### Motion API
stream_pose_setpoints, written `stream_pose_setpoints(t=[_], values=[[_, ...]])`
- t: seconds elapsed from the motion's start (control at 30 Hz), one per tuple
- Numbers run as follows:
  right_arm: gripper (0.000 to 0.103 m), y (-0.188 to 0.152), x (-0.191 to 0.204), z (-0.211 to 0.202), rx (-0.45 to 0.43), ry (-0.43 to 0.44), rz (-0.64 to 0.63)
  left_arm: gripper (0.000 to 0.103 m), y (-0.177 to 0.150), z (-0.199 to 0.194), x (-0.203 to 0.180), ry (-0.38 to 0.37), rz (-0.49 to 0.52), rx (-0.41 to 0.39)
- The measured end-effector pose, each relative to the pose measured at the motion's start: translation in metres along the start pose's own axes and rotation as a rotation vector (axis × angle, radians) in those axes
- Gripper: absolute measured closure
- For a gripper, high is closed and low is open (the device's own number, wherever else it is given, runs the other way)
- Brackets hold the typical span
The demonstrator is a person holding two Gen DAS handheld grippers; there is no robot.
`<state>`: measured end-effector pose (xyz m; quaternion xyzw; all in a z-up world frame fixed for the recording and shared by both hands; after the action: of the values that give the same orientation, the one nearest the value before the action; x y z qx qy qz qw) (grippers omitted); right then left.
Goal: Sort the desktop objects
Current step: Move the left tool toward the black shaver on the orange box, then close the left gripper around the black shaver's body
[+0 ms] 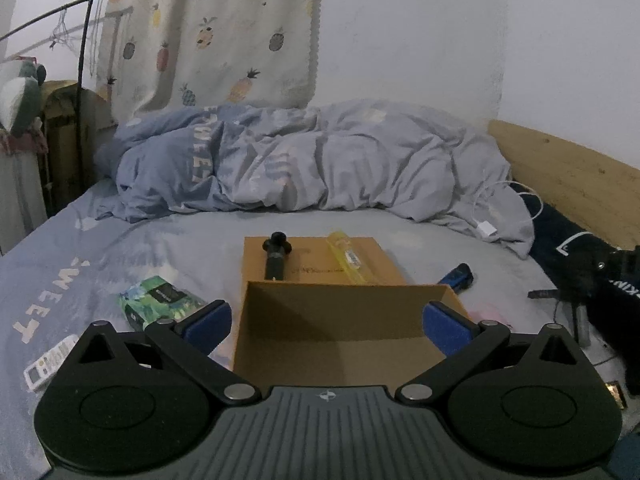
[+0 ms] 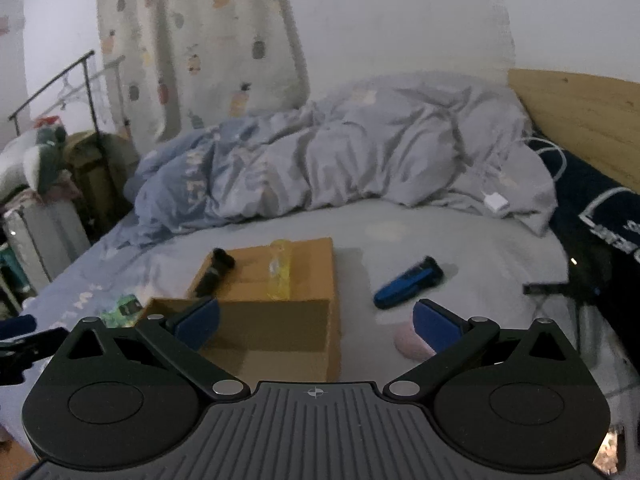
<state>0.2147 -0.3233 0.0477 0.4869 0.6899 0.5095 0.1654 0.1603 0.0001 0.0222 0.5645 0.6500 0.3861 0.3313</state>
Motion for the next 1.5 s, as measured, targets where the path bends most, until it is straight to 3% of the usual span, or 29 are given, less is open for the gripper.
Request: stream_pose_setpoints(t=[0.8,1.23,1.5], values=[[0.000,0.091,0.033,0.096,0.005,0.154,-0.060,0.000,0.068,0.076,-0.006,0.043,0.036,0.030],[0.000,0.111,0.029,0.161,0.052,0.156,-0.042,0.000,0.088,0.132,-0.008,0.058,0.059,0.042],[0.000,0.112,0.028,0.201,0.091,0.153,-0.048,0.000,0.086,0.168,-0.004,0.041,0.044,0.104]])
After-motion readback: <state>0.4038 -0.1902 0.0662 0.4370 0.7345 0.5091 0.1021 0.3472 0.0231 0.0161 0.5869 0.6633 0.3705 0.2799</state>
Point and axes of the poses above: each gripper's, at about its wrist camera, not at the fingertips, and z roughly the way its jaws point, x to its left, y to its top, the point moved 7 cm from there along z, roughly the way its jaws point, and after that the axes turned 9 degrees about y, right-handed, at the moved point
